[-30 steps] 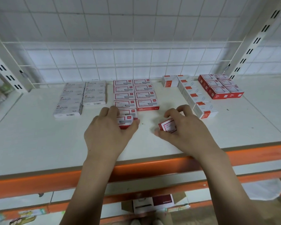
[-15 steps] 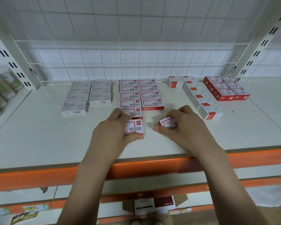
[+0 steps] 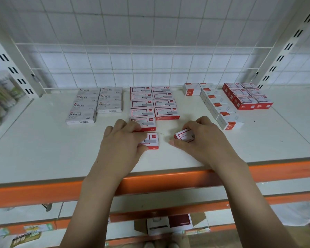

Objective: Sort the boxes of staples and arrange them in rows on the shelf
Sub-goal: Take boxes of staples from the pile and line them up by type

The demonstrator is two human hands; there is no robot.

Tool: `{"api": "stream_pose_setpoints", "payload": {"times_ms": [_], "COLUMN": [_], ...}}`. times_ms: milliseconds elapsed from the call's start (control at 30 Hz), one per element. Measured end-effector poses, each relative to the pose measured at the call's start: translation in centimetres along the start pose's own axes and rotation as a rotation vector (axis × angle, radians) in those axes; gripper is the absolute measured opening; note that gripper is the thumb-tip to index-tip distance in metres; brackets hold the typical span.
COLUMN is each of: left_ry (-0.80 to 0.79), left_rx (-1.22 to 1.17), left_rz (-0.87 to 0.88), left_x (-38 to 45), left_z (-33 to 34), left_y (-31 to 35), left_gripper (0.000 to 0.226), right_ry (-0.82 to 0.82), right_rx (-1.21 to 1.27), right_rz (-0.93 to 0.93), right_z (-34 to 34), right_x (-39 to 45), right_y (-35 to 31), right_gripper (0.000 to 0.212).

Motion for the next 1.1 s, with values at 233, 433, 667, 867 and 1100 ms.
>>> {"api": "stream_pose_setpoints", "payload": {"times_ms": [233, 433, 667, 867, 1100], "left_ry": [0.055, 0.075, 0.107, 0.124, 0.13], "left_rx": [0.034, 0.026, 0.03, 0.009, -0.04], "left_rz": [-0.027, -0.039, -0.026, -0.017, -0.028], "left_x": [0.1, 0.3, 0.2, 0.3, 0.1], "left_z": [0.1, 0.4, 0.4, 0.5, 0.9], "left_y": [-0.3, -0.5, -0.7, -0.9, -1.2], "left_gripper": [0.027, 0.027, 0.029, 0.03, 0.03], "right_ry": [-0.006, -0.002, -0.02, -0.033, 0.045], "right_rx": [-0.005, -0.02, -0.03, -0.041, -0.062], "right_rz": [0.023, 0.032, 0.049, 0.081, 0.109], "right_z": [0.1, 0.1, 0.5, 0.8, 0.3], "right_x": [0.2, 0.8, 1.6, 3.0, 3.2], "right_y": [0.0, -0.3, -1.0, -2.1, -2.4], "right_gripper": [0.059, 0.061, 0.062, 0.064, 0.05]}}
Point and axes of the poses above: each hand's wrist, its own x-axis towards the middle knuckle, its own z-axis out of the palm, y = z × x, the point moved 8 cm from there along x, towards the middle knuckle, and after that the axes turned 9 degrees about x, right-handed, at the moved point
